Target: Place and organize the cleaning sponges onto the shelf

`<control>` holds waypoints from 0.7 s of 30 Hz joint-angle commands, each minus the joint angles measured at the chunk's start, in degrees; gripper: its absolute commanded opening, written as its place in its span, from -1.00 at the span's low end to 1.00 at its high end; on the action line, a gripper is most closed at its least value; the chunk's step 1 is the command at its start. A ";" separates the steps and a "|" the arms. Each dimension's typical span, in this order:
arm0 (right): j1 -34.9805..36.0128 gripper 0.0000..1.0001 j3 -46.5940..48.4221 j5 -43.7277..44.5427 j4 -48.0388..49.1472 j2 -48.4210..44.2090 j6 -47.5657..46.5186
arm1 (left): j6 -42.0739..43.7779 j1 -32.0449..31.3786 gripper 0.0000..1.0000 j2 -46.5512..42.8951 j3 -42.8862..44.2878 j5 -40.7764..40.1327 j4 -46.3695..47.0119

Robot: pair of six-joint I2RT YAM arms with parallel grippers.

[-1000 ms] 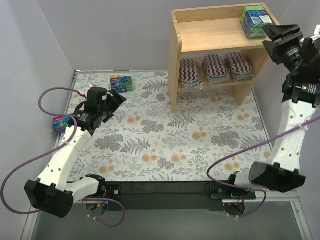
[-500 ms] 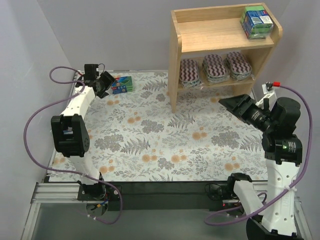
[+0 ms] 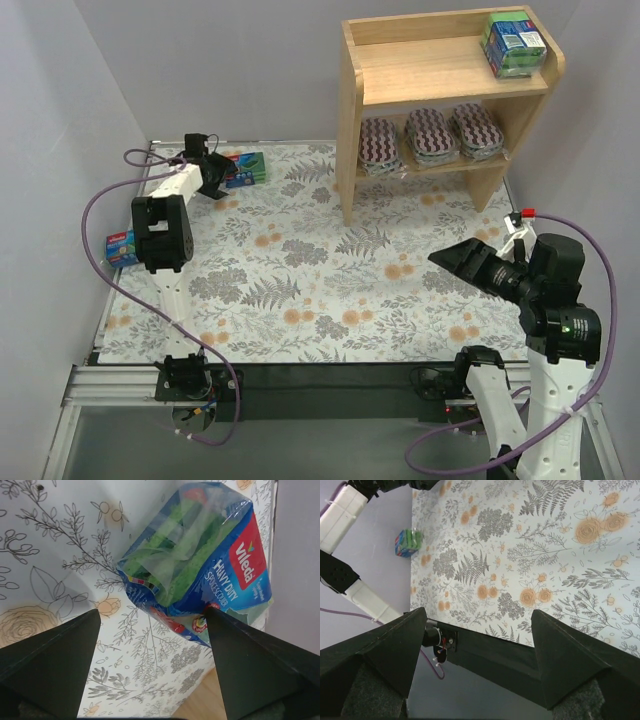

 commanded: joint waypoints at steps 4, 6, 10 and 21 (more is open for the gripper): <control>0.12 0.55 0.15 1.78 -1.29 2.10 -3.40 | -6.50 -0.13 0.49 2.25 5.01 0.66 0.50; 0.12 0.54 -0.02 1.87 -1.21 2.72 -3.75 | -6.16 -0.05 0.33 3.92 5.89 1.62 0.94; 0.20 0.52 -0.90 1.78 -0.94 3.34 -4.28 | -4.14 -0.13 -0.26 4.28 6.87 2.94 1.12; 0.12 0.50 -4.85 0.12 1.87 2.63 -4.72 | 6.31 0.04 -0.65 -7.04 -8.74 10.40 1.73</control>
